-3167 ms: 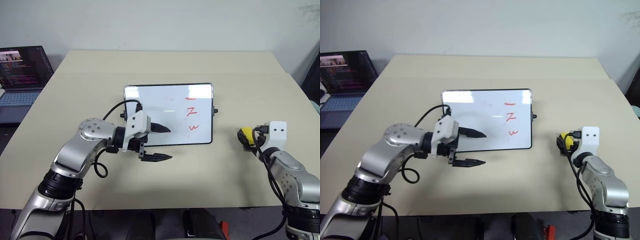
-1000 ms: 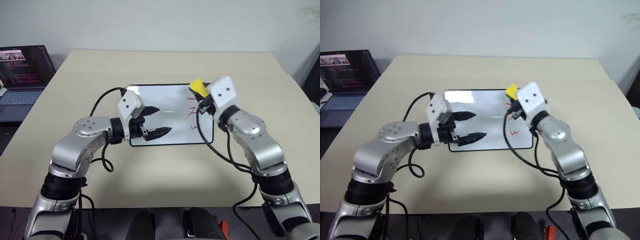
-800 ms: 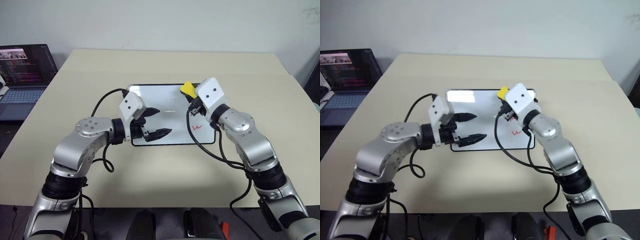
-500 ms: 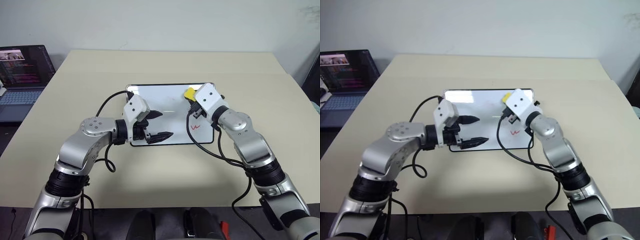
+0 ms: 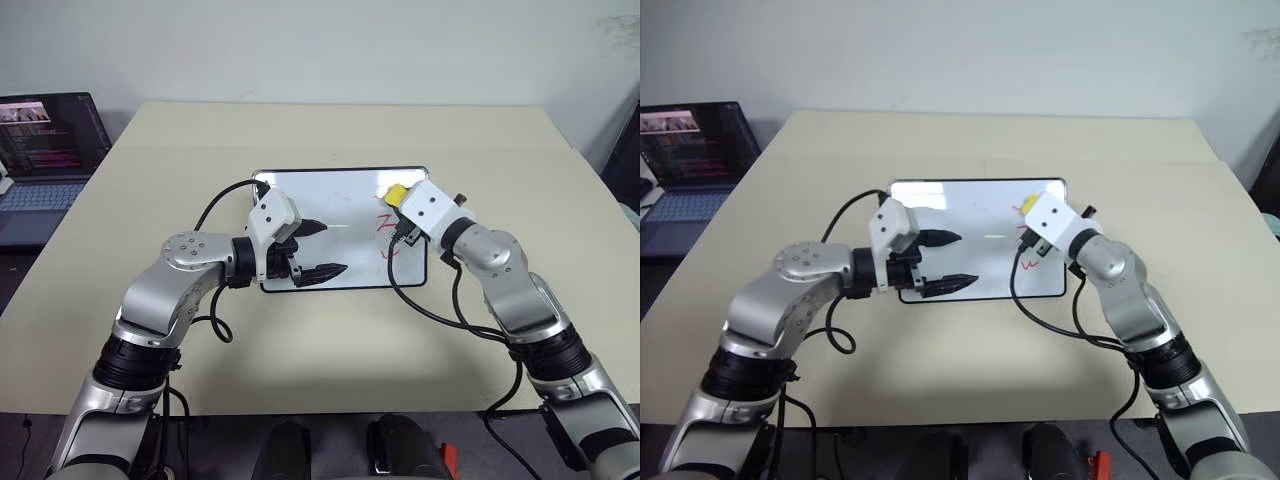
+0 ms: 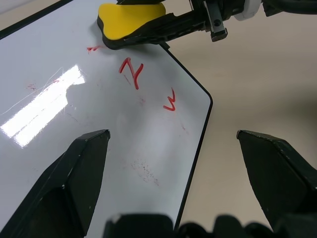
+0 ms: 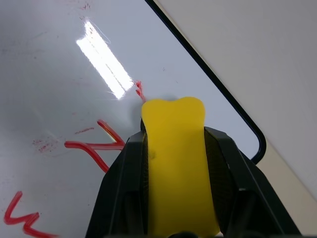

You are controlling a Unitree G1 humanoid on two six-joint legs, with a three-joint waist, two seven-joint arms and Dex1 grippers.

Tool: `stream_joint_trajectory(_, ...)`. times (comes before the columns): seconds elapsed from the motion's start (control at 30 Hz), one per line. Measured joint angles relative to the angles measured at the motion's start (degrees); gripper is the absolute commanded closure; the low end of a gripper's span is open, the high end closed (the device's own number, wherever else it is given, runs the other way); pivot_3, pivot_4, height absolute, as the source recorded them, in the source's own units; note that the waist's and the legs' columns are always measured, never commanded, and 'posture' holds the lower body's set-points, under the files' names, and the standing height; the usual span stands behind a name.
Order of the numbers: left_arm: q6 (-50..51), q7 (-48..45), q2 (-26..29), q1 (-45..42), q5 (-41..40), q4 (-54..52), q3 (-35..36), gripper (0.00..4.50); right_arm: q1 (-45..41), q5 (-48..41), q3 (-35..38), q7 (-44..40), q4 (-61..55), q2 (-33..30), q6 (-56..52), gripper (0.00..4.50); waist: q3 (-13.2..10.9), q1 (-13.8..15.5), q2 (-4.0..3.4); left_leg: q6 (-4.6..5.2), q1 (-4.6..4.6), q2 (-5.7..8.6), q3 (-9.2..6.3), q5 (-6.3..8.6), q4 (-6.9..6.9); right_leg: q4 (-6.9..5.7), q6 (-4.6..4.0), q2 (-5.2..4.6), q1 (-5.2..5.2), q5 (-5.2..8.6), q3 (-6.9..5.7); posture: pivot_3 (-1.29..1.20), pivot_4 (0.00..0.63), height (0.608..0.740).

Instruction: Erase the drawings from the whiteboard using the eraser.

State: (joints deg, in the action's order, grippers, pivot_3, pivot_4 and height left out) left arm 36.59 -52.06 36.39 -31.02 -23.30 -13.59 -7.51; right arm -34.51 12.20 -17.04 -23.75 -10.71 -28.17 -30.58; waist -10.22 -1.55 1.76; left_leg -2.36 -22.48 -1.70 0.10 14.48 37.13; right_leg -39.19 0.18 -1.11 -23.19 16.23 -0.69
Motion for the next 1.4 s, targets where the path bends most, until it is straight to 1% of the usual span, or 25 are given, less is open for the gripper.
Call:
stream_joint_trajectory(0.27, -0.4, -0.1, 0.0, 0.4, 0.2, -0.1, 0.0, 0.0, -0.4, 0.1, 0.2, 0.0, 1.0, 0.5, 0.0, 3.25, 0.0, 0.0, 0.01, 0.03, 0.04, 0.01, 0.03, -0.02, 0.12, -0.14, 0.04, 0.01, 0.01, -0.05, 0.05, 0.0, 0.15, 0.74)
stream_joint_trajectory(0.5, -0.4, 0.0, 0.0, 0.8, 0.2, -0.6, 0.0, 0.0, -2.9, 0.2, 0.0, 0.0, 4.0, 3.9, 0.2, 3.25, 0.0, -0.4, 0.01, 0.03, 0.2, 0.0, 0.08, -0.03, 0.15, -0.35, -0.01, 0.05, 0.01, -0.08, 0.12, 0.0, 0.15, 0.74)
stream_joint_trajectory(0.87, 0.5, 0.2, -0.1, 1.0, 0.1, -1.7, -0.2, 0.0, -6.3, 1.7, -1.4, -1.1, 7.6, 8.2, 1.7, 3.25, 0.0, -0.3, 0.01, 0.03, 0.21, -0.02, 0.08, -0.04, 0.14, -0.36, -0.02, 0.06, 0.0, -0.08, 0.11, 0.0, 0.15, 0.74)
stream_joint_trajectory(1.0, 0.6, 0.2, -0.1, 1.0, 0.1, -1.8, -0.6, 0.0, -6.8, 2.4, -2.2, -1.2, 8.1, 8.8, 2.3, 3.25, 0.0, -0.3, 0.0, 0.03, 0.19, -0.02, 0.06, -0.04, 0.13, -0.34, -0.02, 0.06, 0.0, -0.08, 0.1, 0.0, 0.15, 0.74)
stream_joint_trajectory(1.17, 0.6, 0.2, -0.2, 1.0, 0.1, -1.9, -0.7, 0.0, -6.5, 2.5, -2.2, -1.7, 8.1, 7.3, 2.8, 3.25, 0.0, -0.2, 0.01, 0.03, 0.17, -0.02, 0.04, -0.04, 0.13, -0.33, -0.02, 0.06, 0.0, -0.08, 0.09, 0.0, 0.15, 0.74)
stream_joint_trajectory(1.4, 0.7, 0.2, -0.3, 1.0, 0.1, -1.9, -1.1, 0.0, -2.4, 2.5, 1.3, -2.5, 4.7, 1.7, 2.5, 3.25, 0.0, 0.2, 0.07, 0.04, 0.16, 0.0, 0.04, -0.05, 0.15, -0.32, -0.01, 0.03, 0.04, -0.08, 0.07, 0.0, 0.15, 0.74)
